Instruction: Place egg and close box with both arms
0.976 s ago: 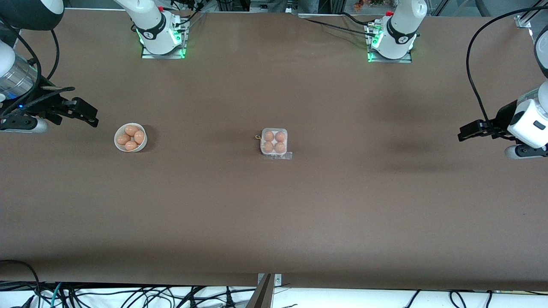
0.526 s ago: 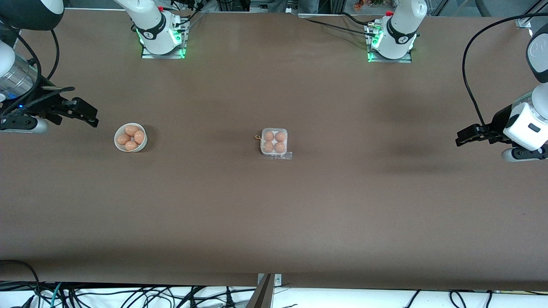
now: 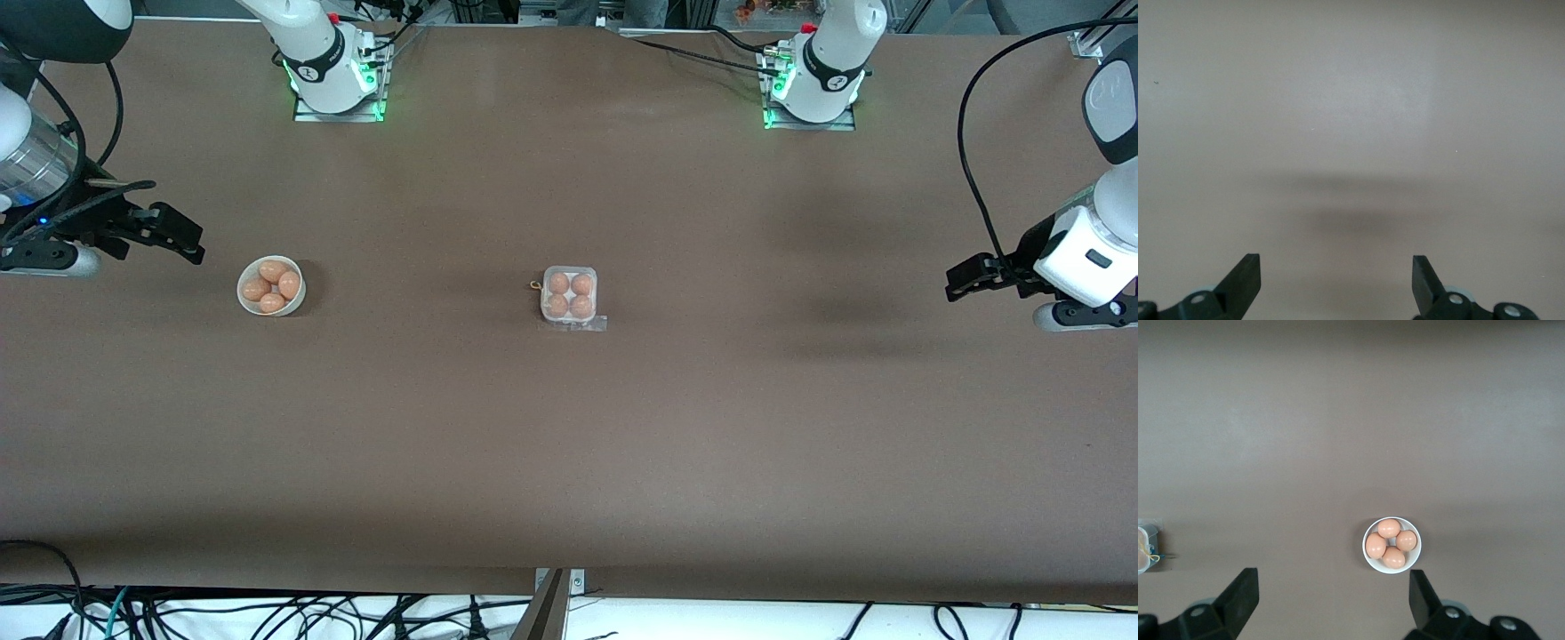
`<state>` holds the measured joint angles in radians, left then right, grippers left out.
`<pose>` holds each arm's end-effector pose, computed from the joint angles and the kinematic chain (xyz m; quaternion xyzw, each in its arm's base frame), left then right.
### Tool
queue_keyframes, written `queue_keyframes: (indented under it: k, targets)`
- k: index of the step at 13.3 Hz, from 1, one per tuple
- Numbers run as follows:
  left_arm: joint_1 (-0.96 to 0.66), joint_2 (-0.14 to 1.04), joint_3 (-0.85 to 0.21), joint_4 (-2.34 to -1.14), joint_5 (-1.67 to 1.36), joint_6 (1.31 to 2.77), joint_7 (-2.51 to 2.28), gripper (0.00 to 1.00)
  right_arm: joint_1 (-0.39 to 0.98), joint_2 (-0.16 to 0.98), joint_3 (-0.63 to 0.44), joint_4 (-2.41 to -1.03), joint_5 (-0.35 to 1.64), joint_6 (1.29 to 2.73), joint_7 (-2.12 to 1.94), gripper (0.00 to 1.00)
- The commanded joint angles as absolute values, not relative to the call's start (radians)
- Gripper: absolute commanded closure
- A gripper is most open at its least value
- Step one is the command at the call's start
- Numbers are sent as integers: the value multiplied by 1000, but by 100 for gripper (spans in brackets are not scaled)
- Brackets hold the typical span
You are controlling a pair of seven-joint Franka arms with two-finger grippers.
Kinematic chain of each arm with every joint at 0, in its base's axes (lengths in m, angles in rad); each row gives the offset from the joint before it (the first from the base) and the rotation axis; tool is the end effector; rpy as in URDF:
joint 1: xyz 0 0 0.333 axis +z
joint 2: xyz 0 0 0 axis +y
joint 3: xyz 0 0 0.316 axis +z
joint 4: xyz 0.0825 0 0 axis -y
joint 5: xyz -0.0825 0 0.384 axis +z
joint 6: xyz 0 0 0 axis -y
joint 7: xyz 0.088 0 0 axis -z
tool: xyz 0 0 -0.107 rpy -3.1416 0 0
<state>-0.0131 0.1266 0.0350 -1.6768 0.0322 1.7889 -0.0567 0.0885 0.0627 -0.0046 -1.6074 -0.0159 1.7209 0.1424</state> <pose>0.6007 0.0149 0.5197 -0.9992 -0.0356 0.0069 0.0180 0.5838 0.0477 0.5849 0.9992 -0.0282 0.0261 0.0051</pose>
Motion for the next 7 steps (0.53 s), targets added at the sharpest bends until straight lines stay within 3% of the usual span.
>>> queue_keyframes:
  k: [1, 7]
  targets:
    - [-14, 117, 23, -1671, 61, 1786, -52, 0, 77, 61, 6, -1603, -21, 1717, 129, 0]
    - [-3, 114, 23, -1623, 60, 1668, -31, 0, 77, 61, 6, -1603, -20, 1717, 129, 0]
